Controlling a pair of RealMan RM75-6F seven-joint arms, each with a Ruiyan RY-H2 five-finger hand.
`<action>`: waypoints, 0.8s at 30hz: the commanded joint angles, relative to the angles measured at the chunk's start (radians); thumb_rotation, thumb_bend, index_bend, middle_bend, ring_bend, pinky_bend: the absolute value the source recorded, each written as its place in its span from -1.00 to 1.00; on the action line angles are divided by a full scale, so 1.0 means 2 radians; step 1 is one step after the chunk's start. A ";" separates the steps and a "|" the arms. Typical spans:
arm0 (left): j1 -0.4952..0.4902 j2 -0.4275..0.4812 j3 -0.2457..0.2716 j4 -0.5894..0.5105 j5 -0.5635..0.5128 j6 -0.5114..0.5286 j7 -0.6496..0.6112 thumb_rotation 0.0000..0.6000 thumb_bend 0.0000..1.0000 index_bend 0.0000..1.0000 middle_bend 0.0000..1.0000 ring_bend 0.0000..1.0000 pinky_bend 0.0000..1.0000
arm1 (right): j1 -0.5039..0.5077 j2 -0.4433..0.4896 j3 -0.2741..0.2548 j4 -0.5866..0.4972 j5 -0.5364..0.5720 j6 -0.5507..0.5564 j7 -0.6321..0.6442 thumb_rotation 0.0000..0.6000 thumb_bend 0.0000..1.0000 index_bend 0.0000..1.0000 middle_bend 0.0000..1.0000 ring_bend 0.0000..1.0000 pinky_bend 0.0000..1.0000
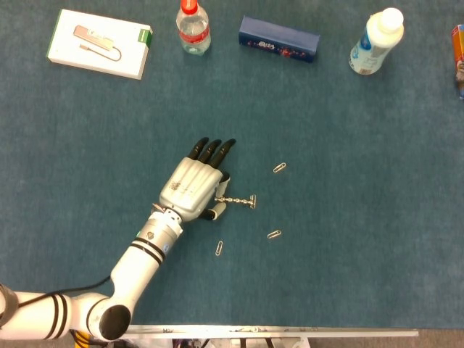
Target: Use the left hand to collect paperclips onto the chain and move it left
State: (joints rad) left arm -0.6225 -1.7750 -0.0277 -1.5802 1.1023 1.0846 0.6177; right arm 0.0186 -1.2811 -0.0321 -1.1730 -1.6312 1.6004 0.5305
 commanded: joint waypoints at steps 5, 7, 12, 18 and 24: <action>0.002 -0.003 0.000 0.005 0.002 -0.003 -0.003 1.00 -0.37 0.36 -1.00 -1.00 -1.00 | -0.001 -0.001 0.000 0.002 0.001 -0.002 0.002 1.00 -0.29 0.06 -0.30 -0.50 -0.55; 0.003 -0.002 0.000 0.005 0.003 -0.002 -0.005 1.00 -0.37 0.36 -1.00 -1.00 -1.00 | 0.000 -0.002 0.001 0.003 0.001 -0.003 0.004 1.00 -0.28 0.06 -0.30 -0.50 -0.55; 0.008 0.010 0.000 -0.004 0.008 0.005 -0.006 1.00 -0.37 0.36 -1.00 -1.00 -1.00 | 0.001 -0.002 0.003 0.003 0.001 -0.003 0.007 1.00 -0.29 0.06 -0.30 -0.50 -0.55; 0.021 0.034 0.001 -0.020 0.020 0.025 -0.016 1.00 -0.37 0.36 -1.00 -1.00 -1.00 | 0.003 -0.002 0.004 0.003 0.001 -0.002 0.007 1.00 -0.29 0.06 -0.30 -0.50 -0.55; 0.041 0.066 0.000 -0.027 0.027 0.044 -0.047 1.00 -0.37 0.37 -1.00 -1.00 -1.00 | 0.005 0.001 0.007 -0.004 0.000 -0.003 0.005 1.00 -0.29 0.06 -0.30 -0.50 -0.55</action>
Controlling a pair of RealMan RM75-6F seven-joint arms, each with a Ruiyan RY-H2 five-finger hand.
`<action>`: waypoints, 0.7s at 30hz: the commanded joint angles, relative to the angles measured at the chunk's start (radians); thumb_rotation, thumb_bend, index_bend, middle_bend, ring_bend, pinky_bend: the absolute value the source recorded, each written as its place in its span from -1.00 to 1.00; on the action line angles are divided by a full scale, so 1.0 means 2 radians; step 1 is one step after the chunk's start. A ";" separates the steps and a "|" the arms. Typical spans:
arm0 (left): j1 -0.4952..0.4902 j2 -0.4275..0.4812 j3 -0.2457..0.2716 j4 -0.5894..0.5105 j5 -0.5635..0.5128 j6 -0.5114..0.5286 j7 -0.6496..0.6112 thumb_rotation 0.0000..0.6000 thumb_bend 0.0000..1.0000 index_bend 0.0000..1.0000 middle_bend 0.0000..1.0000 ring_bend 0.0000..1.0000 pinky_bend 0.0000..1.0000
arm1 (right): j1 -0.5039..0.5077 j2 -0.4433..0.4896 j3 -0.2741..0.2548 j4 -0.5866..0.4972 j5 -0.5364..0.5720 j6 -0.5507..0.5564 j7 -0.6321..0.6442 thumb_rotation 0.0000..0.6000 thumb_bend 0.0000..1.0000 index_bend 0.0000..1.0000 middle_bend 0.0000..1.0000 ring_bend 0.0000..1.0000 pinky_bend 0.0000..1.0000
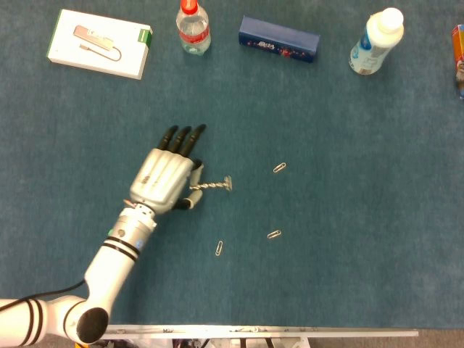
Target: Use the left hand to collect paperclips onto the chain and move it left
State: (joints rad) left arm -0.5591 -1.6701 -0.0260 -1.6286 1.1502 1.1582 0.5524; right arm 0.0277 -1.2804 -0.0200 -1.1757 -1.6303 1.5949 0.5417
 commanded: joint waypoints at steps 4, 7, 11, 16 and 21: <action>0.022 0.034 -0.003 -0.003 0.005 0.015 -0.043 1.00 -0.37 0.37 -1.00 -1.00 -1.00 | 0.002 0.004 0.002 -0.009 -0.001 0.001 -0.004 1.00 -0.29 0.06 -0.30 -0.50 -0.55; 0.031 0.048 -0.007 0.001 0.007 0.020 -0.068 1.00 -0.37 0.37 -1.00 -1.00 -1.00 | 0.003 0.007 0.004 -0.014 -0.002 0.004 -0.009 1.00 -0.29 0.06 -0.30 -0.50 -0.55; 0.042 0.063 -0.012 0.007 0.009 0.023 -0.100 1.00 -0.37 0.37 -1.00 -1.00 -1.00 | 0.005 0.015 0.007 -0.025 -0.003 0.007 -0.015 1.00 -0.29 0.06 -0.30 -0.50 -0.55; 0.051 0.076 -0.019 0.024 0.004 0.018 -0.134 1.00 -0.37 0.37 -1.00 -1.00 -1.00 | 0.006 0.024 0.009 -0.040 -0.003 0.008 -0.025 1.00 -0.28 0.06 -0.30 -0.50 -0.55; 0.059 0.078 -0.022 0.048 0.002 0.012 -0.158 1.00 -0.37 0.37 -1.00 -1.00 -1.00 | 0.007 0.030 0.011 -0.049 -0.003 0.009 -0.035 1.00 -0.29 0.06 -0.30 -0.50 -0.55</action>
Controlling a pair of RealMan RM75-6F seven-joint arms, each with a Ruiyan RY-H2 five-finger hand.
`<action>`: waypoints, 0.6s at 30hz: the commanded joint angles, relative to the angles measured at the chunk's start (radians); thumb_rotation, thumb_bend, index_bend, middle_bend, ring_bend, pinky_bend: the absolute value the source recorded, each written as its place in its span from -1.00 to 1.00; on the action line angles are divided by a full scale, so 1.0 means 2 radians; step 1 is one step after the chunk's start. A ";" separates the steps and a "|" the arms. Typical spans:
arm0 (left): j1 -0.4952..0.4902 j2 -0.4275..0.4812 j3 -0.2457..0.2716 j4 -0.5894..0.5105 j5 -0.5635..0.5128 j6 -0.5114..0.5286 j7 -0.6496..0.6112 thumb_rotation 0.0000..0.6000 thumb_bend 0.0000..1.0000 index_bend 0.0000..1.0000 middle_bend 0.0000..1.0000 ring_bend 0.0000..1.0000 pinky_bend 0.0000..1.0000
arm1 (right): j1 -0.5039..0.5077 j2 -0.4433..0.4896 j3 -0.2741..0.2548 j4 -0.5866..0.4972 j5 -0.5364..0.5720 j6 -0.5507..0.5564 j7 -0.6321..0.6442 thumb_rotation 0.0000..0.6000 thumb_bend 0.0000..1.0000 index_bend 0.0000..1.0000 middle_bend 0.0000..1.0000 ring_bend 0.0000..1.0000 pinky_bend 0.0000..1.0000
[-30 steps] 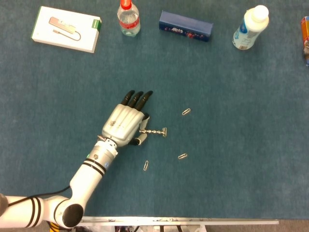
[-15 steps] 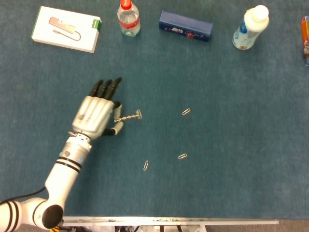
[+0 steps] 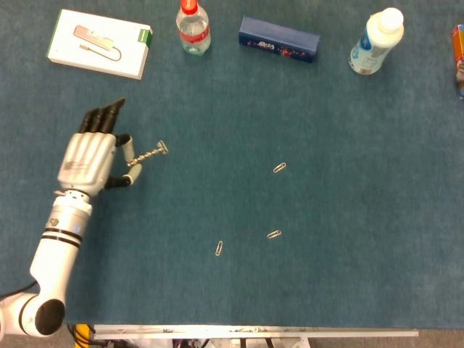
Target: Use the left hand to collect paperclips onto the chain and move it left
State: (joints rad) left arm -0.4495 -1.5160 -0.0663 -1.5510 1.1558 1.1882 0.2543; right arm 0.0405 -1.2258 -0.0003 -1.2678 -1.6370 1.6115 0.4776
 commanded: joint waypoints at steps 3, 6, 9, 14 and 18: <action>0.007 0.000 -0.003 0.022 0.000 -0.009 -0.022 1.00 -0.37 0.36 -1.00 -1.00 -1.00 | 0.002 0.008 0.003 -0.011 -0.001 0.002 -0.008 1.00 -0.29 0.06 -0.30 -0.50 -0.55; 0.009 -0.003 -0.006 0.036 0.000 -0.011 -0.032 1.00 -0.37 0.31 -1.00 -1.00 -1.00 | 0.003 0.013 0.004 -0.019 -0.002 0.002 -0.013 1.00 -0.29 0.06 -0.30 -0.50 -0.55; 0.012 -0.006 -0.009 0.047 0.001 -0.010 -0.038 1.00 -0.37 0.23 -1.00 -1.00 -1.00 | 0.003 0.016 0.005 -0.025 -0.002 0.003 -0.018 1.00 -0.29 0.06 -0.30 -0.50 -0.55; 0.018 -0.009 -0.011 0.059 0.007 -0.002 -0.042 1.00 -0.37 -0.17 -1.00 -1.00 -1.00 | 0.004 0.018 0.005 -0.029 -0.002 0.001 -0.022 1.00 -0.29 0.06 -0.30 -0.50 -0.55; 0.023 -0.003 -0.013 0.056 0.010 0.001 -0.045 1.00 -0.37 -0.58 -1.00 -1.00 -1.00 | 0.006 0.020 0.006 -0.033 -0.001 -0.001 -0.022 1.00 -0.29 0.06 -0.30 -0.50 -0.55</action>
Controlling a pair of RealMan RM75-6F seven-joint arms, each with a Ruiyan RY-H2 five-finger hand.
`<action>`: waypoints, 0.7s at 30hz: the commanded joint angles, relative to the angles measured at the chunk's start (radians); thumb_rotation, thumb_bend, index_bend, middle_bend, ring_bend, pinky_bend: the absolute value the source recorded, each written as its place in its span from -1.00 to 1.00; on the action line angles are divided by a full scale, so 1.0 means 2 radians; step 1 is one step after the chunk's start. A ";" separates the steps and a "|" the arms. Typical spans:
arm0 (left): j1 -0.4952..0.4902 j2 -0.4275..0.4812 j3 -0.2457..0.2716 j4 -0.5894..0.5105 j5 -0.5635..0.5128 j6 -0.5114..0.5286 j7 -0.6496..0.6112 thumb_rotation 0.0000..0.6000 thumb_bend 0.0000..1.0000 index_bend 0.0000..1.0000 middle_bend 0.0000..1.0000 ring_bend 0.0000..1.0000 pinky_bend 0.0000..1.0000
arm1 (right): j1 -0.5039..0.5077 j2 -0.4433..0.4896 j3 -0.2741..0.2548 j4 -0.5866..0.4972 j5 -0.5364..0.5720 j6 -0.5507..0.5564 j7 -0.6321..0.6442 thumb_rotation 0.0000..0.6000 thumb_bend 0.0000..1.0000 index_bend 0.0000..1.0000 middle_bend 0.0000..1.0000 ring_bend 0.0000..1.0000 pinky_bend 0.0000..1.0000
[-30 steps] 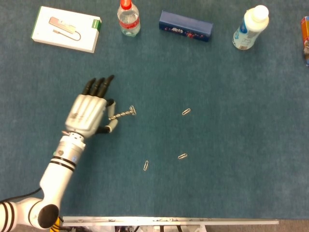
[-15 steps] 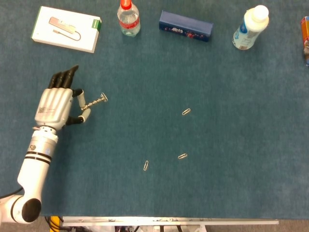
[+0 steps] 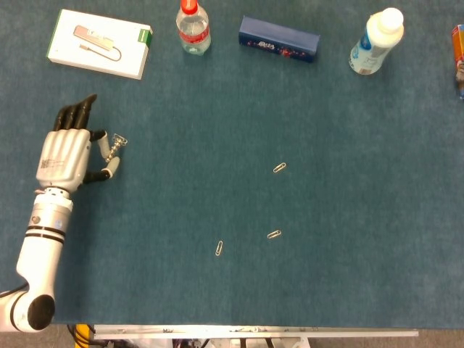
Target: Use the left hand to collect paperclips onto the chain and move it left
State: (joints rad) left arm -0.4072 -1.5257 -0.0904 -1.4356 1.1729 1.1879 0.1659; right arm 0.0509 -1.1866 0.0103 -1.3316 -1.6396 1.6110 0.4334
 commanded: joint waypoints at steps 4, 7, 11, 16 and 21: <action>0.007 0.008 -0.001 -0.005 0.004 0.003 -0.005 1.00 -0.37 -0.87 -1.00 -1.00 -1.00 | 0.000 0.000 0.000 -0.002 0.000 -0.001 0.000 1.00 -0.29 0.06 -0.30 -0.50 -0.55; 0.010 0.011 0.000 -0.006 0.006 0.003 -0.008 1.00 -0.37 -0.99 -1.00 -1.00 -1.00 | 0.000 -0.001 0.000 -0.001 0.000 -0.001 -0.001 1.00 -0.28 0.06 -0.30 -0.50 -0.55; 0.014 0.014 -0.001 -0.007 0.009 0.004 -0.013 1.00 -0.47 -1.00 -1.00 -1.00 -1.00 | 0.001 0.000 0.000 -0.002 0.000 -0.002 -0.001 1.00 -0.29 0.06 -0.30 -0.50 -0.55; 0.017 0.016 -0.003 -0.007 0.013 0.005 -0.020 1.00 -0.88 -1.00 -1.00 -1.00 -1.00 | 0.002 0.001 0.000 -0.004 0.000 -0.003 -0.002 1.00 -0.29 0.06 -0.30 -0.50 -0.55; 0.021 0.016 -0.005 -0.006 0.020 0.009 -0.029 1.00 -1.00 -1.00 -1.00 -1.00 -1.00 | 0.002 0.000 0.000 -0.003 0.001 -0.003 -0.002 1.00 -0.29 0.06 -0.30 -0.50 -0.55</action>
State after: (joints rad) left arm -0.3676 -1.4945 -0.0997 -1.4488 1.2112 1.2045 0.1098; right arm 0.0541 -1.1873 0.0099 -1.3380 -1.6384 1.6050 0.4298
